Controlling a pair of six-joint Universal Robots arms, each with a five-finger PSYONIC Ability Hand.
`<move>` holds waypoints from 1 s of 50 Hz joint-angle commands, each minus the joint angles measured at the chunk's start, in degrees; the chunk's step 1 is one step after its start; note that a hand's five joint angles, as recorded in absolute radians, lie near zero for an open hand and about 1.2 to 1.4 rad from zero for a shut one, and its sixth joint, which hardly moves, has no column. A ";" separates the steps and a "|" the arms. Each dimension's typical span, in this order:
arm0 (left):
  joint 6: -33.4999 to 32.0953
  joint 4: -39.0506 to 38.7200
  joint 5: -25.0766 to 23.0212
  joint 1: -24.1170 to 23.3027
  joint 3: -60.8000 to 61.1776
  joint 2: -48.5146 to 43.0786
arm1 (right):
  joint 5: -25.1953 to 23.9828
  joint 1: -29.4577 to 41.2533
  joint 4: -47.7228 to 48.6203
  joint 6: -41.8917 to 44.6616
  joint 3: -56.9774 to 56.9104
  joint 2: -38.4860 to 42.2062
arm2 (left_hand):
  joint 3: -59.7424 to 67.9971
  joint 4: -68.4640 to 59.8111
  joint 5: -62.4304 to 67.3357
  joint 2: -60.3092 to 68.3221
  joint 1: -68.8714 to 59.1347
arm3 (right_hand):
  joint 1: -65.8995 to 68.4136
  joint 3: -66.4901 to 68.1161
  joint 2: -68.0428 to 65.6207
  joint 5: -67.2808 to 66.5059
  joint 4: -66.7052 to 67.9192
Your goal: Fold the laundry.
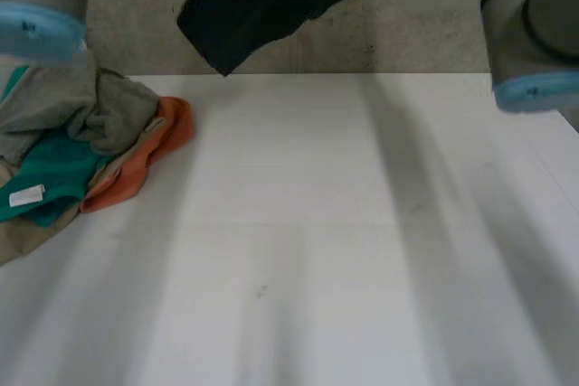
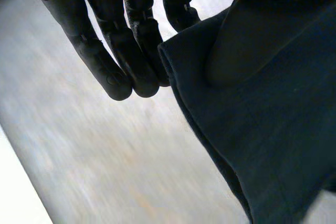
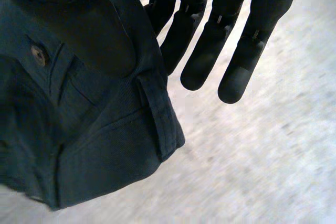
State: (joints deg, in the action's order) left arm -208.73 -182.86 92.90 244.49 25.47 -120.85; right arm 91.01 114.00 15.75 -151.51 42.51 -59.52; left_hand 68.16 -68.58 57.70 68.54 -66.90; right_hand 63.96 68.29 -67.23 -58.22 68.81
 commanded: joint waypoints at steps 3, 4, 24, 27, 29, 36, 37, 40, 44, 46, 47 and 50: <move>2.71 0.58 -1.31 -1.56 32.61 1.06 | -6.37 0.34 -0.19 0.51 21.60 5.36 | 11.84 -11.42 12.30 11.46 -13.10 | 16.04 11.71 -12.77 -11.78 11.19; 2.71 -0.04 -1.67 -1.99 35.07 0.71 | -6.55 0.43 -0.10 1.03 23.39 6.16 | 11.84 -11.42 12.30 11.46 -13.10 | 16.04 11.71 -12.77 -11.78 11.19; -7.12 23.75 -1.85 -6.65 65.67 14.14 | -11.29 -3.52 -38.56 22.38 45.64 -12.72 | 11.84 -11.42 12.30 11.46 -13.10 | 16.04 11.71 -12.77 -11.78 11.19; -10.55 33.15 -2.02 -8.85 68.74 16.96 | -13.05 -5.36 -52.98 28.79 46.43 -15.27 | 11.84 -11.42 12.30 11.46 -13.10 | 16.04 11.71 -12.77 -11.78 11.19; -11.61 36.24 -2.11 -9.55 69.71 18.02 | -13.49 -6.68 -58.52 32.22 46.61 -15.98 | 11.84 -11.42 12.30 11.46 -13.10 | 16.04 11.71 -12.77 -11.78 11.19; -12.14 33.89 -3.16 -10.09 67.36 17.85 | -15.69 -9.15 -57.07 34.88 46.96 -16.07 | -6.89 7.31 -6.43 -7.27 5.63 | 16.04 11.71 -12.77 -11.78 11.19; -11.88 32.58 -3.16 -9.91 66.39 17.41 | -15.78 -9.06 -55.84 33.92 47.13 -15.72 | -19.47 19.89 -19.01 -19.85 18.20 | 16.04 11.71 -12.77 -11.78 11.19; -10.48 28.01 -3.25 -8.68 62.08 15.48 | -16.04 -8.71 -51.62 30.93 47.66 -13.87 | -58.16 58.58 -57.70 -58.54 56.90 | 16.04 11.71 -12.77 -11.78 11.19; -8.46 19.83 -3.69 -6.57 55.76 11.61 | -15.87 -7.74 -46.78 27.41 48.27 -12.47 | -58.16 58.58 -57.70 -58.54 56.90 | 16.04 11.71 -12.77 -11.78 11.19; -7.40 15.96 -4.13 -5.43 52.15 8.45 | -15.78 -7.31 -44.23 25.57 48.63 -12.11 | -58.16 58.58 -57.70 -58.54 56.90 | 16.04 11.71 -12.77 -11.78 11.19; -7.31 15.00 -4.30 -5.25 50.75 7.14 | -15.78 -7.22 -43.09 24.95 48.71 -12.03 | -58.16 58.58 -57.70 -58.54 56.90 | 16.04 11.71 -12.77 -11.78 11.19; -6.69 12.44 -5.53 -4.37 44.43 0.90 | -15.60 -7.04 -39.57 23.02 49.24 -11.85 | -56.47 56.89 -56.01 -56.85 55.21 | 16.04 11.71 -12.77 -11.78 11.19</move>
State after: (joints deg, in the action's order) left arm -216.96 -164.25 88.90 238.22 79.51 -111.05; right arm 75.08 106.22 -30.05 -124.57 90.93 -72.02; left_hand 11.87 -11.31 2.66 11.58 -10.88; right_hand 63.96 68.84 -68.40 -58.22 68.81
